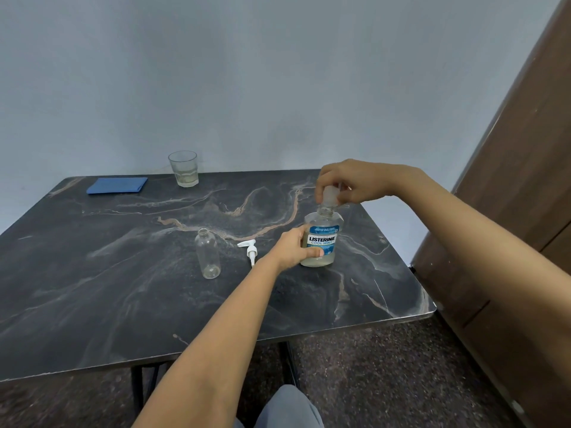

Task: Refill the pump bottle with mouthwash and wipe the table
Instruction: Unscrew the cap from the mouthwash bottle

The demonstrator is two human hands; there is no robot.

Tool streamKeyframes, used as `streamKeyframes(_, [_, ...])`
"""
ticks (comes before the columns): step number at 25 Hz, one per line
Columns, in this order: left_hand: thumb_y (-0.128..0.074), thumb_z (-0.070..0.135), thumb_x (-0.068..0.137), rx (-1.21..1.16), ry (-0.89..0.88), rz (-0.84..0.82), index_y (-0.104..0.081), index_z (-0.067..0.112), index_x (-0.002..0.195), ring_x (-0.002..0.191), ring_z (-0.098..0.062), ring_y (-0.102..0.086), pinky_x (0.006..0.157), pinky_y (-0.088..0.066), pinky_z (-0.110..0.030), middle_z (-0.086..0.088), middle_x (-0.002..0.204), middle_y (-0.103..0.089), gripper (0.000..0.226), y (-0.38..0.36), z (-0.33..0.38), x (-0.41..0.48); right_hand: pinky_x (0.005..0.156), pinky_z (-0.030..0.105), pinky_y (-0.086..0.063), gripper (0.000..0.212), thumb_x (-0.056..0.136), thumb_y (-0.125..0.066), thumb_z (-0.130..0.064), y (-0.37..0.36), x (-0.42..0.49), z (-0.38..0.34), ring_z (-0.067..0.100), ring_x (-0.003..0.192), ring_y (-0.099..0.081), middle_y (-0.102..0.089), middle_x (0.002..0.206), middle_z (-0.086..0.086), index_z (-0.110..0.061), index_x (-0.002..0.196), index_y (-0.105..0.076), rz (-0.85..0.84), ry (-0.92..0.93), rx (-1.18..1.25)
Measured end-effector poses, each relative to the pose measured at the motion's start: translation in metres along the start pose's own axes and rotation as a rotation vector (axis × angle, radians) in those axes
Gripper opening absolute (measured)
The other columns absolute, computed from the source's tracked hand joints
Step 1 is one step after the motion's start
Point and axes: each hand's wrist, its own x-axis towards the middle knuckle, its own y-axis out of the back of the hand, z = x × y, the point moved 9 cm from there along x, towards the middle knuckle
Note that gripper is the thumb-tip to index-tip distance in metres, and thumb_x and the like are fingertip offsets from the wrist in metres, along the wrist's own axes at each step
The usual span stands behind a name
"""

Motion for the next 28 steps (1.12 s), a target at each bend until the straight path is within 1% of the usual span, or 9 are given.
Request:
streamKeyframes(3, [-0.077,0.013,0.079,-0.023,0.012,0.022,-0.055,0.02,0.123,0.112,-0.015,-0.061,0.104,-0.045,-0.041,-0.001,0.121,-0.065,0.05,-0.002,-0.004,-0.001,0.076,0.018,-0.051,0.041,0.078,-0.056,0.008,0.007,-0.024,0.024,0.008,0.092,-0.058,-0.06,0.109,-0.005,-0.025,0.101,-0.065,0.267,-0.085,0.447])
streamKeyframes(6, [-0.076,0.012,0.08,-0.036,0.016,0.057,-0.051,0.017,0.13,0.113,-0.016,-0.06,0.104,-0.045,-0.042,-0.001,0.122,-0.064,0.056,-0.003,-0.006,-0.002,0.082,0.032,-0.051,0.033,0.079,-0.063,0.004,-0.037,-0.06,0.07,0.017,0.089,-0.059,-0.064,0.109,0.004,-0.016,0.105,-0.065,0.601,-0.41,0.724])
streamKeyframes(8, [-0.076,0.011,0.079,-0.037,0.012,0.085,-0.047,0.014,0.133,0.113,-0.017,-0.06,0.104,-0.045,-0.042,-0.003,0.124,-0.063,0.061,-0.003,-0.005,-0.004,0.08,0.028,-0.047,0.031,0.076,-0.064,-0.002,-0.083,-0.075,0.082,0.016,0.089,-0.056,-0.063,0.104,0.003,-0.02,0.101,-0.068,0.608,-0.616,0.574])
streamKeyframes(11, [-0.08,0.015,0.075,-0.031,0.018,0.128,-0.037,0.018,0.138,0.122,-0.016,-0.054,0.108,-0.041,-0.038,-0.001,0.133,-0.056,0.076,-0.003,-0.003,-0.012,0.08,0.021,-0.036,0.026,0.079,-0.063,-0.01,-0.14,-0.071,0.087,0.021,0.097,-0.054,-0.058,0.11,0.011,-0.021,0.102,-0.07,0.419,-0.714,0.453])
streamKeyframes(16, [-0.084,0.024,0.071,-0.023,0.017,0.329,-0.027,0.014,0.146,0.138,-0.021,-0.036,0.112,-0.031,-0.036,-0.009,0.15,-0.038,0.095,0.014,-0.014,-0.044,0.096,0.03,-0.038,0.03,0.085,-0.059,-0.013,-0.168,-0.065,0.088,0.029,0.115,-0.049,-0.049,0.118,0.014,-0.017,0.114,-0.064,0.325,-0.752,0.445])
streamKeyframes(19, [-0.082,0.024,0.074,-0.02,-0.041,0.426,-0.03,0.015,0.143,0.136,-0.015,-0.038,0.107,-0.03,-0.025,-0.008,0.148,-0.04,0.087,0.022,-0.012,-0.068,0.104,0.038,-0.034,0.039,0.083,-0.062,-0.016,-0.17,-0.065,0.089,0.033,0.12,-0.044,-0.049,0.124,0.015,-0.019,0.122,-0.058,0.266,-0.786,0.372])
streamKeyframes(21, [-0.079,0.026,0.077,0.024,-0.139,0.534,-0.039,0.022,0.136,0.129,-0.008,-0.044,0.104,-0.032,-0.021,0.0,0.139,-0.049,0.072,0.035,-0.004,-0.09,0.107,0.042,-0.031,0.054,0.078,-0.066,-0.019,-0.16,-0.068,0.086,0.033,0.126,-0.037,-0.047,0.132,0.013,-0.02,0.131,-0.051,0.343,-0.792,0.347])
streamKeyframes(25, [-0.074,0.031,0.08,0.208,-0.353,0.917,-0.046,0.027,0.119,0.11,-0.003,-0.048,0.093,-0.031,-0.005,0.015,0.114,-0.048,0.048,0.084,0.006,-0.158,0.105,0.038,-0.039,0.069,0.074,-0.074,-0.012,-0.139,-0.052,0.058,0.018,0.126,-0.045,-0.049,0.137,0.001,-0.019,0.135,-0.042,0.595,-0.538,0.823])
streamKeyframes(28, [-0.079,0.032,0.075,0.24,-0.236,1.088,-0.043,0.014,0.124,0.113,-0.015,-0.043,0.097,-0.031,-0.012,0.002,0.123,-0.04,0.063,0.12,-0.02,-0.19,0.097,0.036,-0.048,0.059,0.077,-0.073,-0.001,-0.146,-0.034,0.037,0.021,0.114,-0.059,-0.06,0.125,0.006,-0.013,0.128,-0.046,0.587,-0.432,1.112])
